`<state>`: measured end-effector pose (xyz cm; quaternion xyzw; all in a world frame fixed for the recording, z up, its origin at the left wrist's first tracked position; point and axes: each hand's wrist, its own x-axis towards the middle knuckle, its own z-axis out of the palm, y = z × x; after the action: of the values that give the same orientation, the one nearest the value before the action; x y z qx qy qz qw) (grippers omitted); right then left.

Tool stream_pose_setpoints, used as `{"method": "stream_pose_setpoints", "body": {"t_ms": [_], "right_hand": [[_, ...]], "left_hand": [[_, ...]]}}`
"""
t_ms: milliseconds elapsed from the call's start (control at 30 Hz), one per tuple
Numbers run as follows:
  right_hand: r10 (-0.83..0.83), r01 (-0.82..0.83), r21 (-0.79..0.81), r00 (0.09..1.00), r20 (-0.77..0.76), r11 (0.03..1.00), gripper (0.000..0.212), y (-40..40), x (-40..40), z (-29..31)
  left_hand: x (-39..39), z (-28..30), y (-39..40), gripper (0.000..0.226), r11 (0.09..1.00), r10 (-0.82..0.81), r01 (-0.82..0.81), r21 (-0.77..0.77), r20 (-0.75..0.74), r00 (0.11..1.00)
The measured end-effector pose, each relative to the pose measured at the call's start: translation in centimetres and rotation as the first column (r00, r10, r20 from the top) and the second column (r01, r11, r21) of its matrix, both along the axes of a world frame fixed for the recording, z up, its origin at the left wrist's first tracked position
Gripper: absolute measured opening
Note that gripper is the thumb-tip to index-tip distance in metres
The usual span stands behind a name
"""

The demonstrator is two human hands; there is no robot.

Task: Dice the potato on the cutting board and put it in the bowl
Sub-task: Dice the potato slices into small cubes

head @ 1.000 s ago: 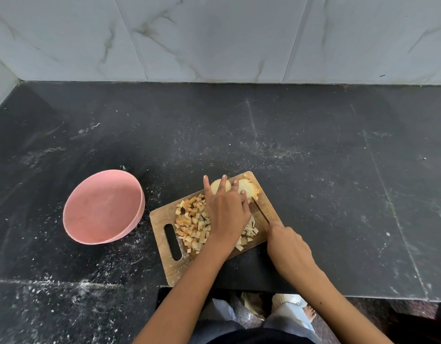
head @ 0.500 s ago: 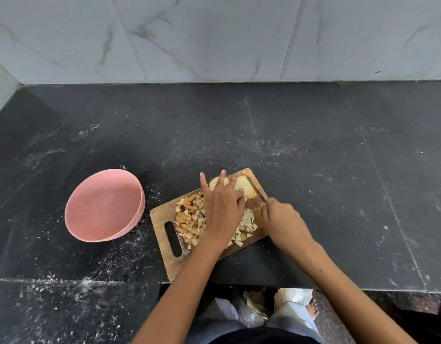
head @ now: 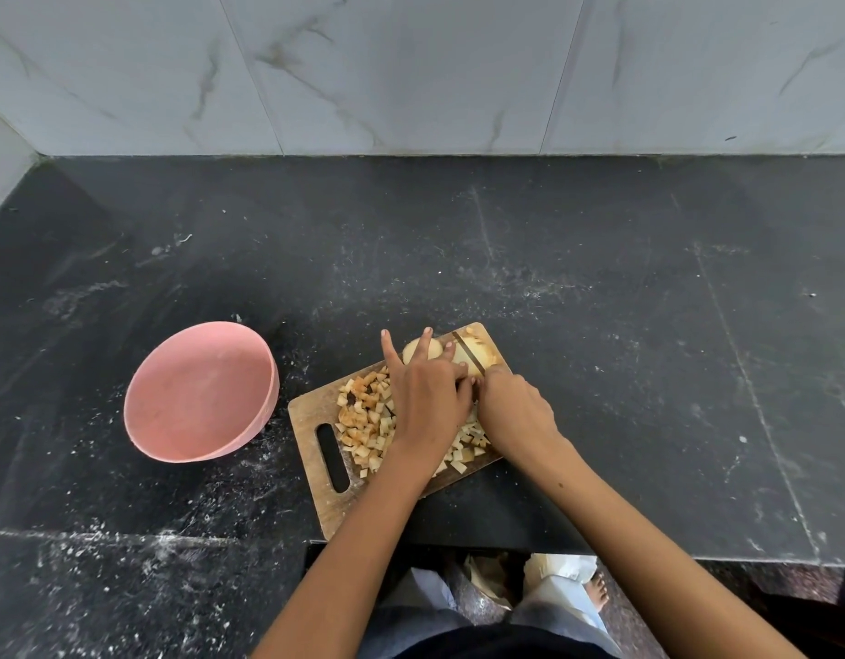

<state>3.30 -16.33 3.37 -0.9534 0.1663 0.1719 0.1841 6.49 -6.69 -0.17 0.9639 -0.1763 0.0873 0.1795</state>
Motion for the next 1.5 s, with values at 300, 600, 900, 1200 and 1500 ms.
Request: {"method": "stream_pose_setpoints", "body": {"t_ms": [300, 600, 900, 1200, 1500], "right_hand": [[0.034, -0.036, -0.015, 0.994, -0.107, 0.999, 0.025, -1.1, -2.2, 0.5], [0.043, -0.056, -0.061, 0.979, -0.197, 0.997, 0.026, -2.0, -6.2, 0.4], [-0.018, 0.012, 0.142, 0.999, 0.042, 0.990, 0.032, -2.8, -6.0, 1.4], [-0.002, -0.005, 0.125, 0.998, 0.056, 0.992, 0.032, -0.9, -1.5, 0.9], [0.015, -0.015, 0.029, 1.000, -0.009, 0.999, 0.026, -0.1, -0.7, 0.0]], "left_hand": [[-0.2, -0.2, -0.4, 0.004, 1.000, 0.019, -0.020, 0.021, 0.022, 1.000], [-0.4, -0.2, -0.5, 0.005, 0.999, 0.031, -0.031, 0.025, 0.031, 0.999], [-0.8, -0.7, 0.5, 0.005, 0.997, 0.005, -0.001, -0.071, 0.054, 0.999], [-0.7, -0.2, 0.8, 0.009, 0.992, 0.066, -0.063, -0.110, 0.025, 0.998], [-0.3, -0.2, 0.8, 0.009, 0.986, 0.100, -0.098, -0.138, 0.007, 0.995]]}}
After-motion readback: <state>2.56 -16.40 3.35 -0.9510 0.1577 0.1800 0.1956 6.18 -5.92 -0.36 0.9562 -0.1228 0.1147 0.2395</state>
